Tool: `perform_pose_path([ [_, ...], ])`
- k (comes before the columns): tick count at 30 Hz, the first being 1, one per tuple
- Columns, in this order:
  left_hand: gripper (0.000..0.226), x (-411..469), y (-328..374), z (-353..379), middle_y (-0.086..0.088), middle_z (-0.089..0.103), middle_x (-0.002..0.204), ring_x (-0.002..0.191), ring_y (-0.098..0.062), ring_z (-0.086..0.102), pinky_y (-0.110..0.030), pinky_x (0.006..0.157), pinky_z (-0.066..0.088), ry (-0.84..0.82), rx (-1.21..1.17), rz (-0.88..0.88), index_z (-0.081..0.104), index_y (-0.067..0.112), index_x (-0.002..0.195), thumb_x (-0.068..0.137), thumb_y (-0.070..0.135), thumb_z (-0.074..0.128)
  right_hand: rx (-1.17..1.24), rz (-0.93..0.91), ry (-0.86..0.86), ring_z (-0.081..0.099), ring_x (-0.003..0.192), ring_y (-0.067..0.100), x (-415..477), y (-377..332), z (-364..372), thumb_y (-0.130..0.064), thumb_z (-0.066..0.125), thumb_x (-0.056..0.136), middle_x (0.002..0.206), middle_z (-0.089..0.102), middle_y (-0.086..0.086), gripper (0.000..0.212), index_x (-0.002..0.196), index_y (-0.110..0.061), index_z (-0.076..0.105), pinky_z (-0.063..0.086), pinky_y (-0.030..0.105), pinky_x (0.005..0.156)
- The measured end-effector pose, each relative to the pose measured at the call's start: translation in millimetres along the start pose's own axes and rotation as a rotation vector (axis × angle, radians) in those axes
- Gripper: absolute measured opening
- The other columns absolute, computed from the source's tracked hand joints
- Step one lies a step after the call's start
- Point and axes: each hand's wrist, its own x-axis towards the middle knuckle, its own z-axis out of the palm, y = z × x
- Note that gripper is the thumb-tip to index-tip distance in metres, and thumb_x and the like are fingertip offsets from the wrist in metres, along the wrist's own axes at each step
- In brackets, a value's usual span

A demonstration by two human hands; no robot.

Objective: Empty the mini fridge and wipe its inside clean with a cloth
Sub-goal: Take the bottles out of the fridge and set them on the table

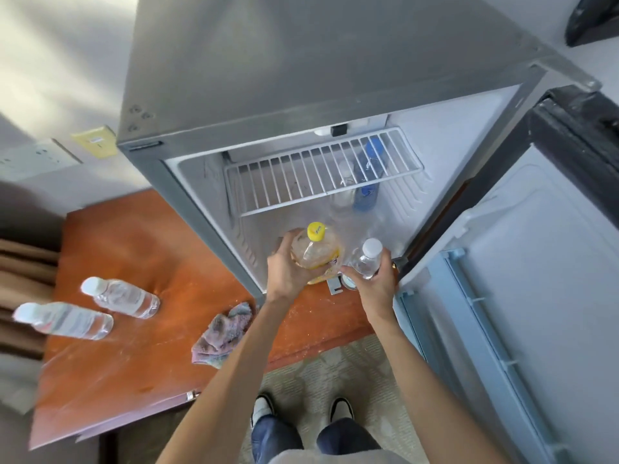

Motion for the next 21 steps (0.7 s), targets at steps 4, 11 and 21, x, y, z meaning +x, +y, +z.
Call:
perform_pose_path([
  [4,0.081,-46.2,-15.3,-13.5,0.012,0.072,0.124,0.117,-0.009,0.067,-0.039,0.099,0.060,0.036,-0.063,-0.008,0.064,0.039,0.127,0.057,0.037,0.104,0.046,0.035,-0.066,0.059,0.109,0.006,-28.1,3.5,-9.4,-0.016,0.089,0.072,0.115,0.061,-0.010,0.067,0.122,-0.034,0.049,0.047,0.017,0.092],
  [11,0.080,-136.9,-61.7,-61.9,0.024,0.072,0.102,0.092,0.000,0.071,-0.021,0.080,0.061,0.203,-0.154,-0.283,0.065,0.050,0.120,0.053,0.036,0.107,0.032,0.021,-0.279,0.060,0.092,-0.013,-67.1,2.6,1.3,-0.004,0.080,0.081,0.111,0.056,-0.010,0.063,0.125,-0.022,0.038,0.047,0.009,0.081],
  [21,0.083,-201.2,-122.5,-199.6,0.001,0.081,0.105,0.094,-0.017,0.080,-0.041,0.080,0.067,0.543,-0.392,-0.575,0.070,0.023,0.132,0.058,0.031,0.106,0.037,-0.015,-0.757,0.059,0.116,0.010,-122.8,-26.0,105.5,-0.034,0.075,0.084,0.127,0.059,0.001,0.059,0.132,-0.024,0.042,0.048,0.028,0.096],
])
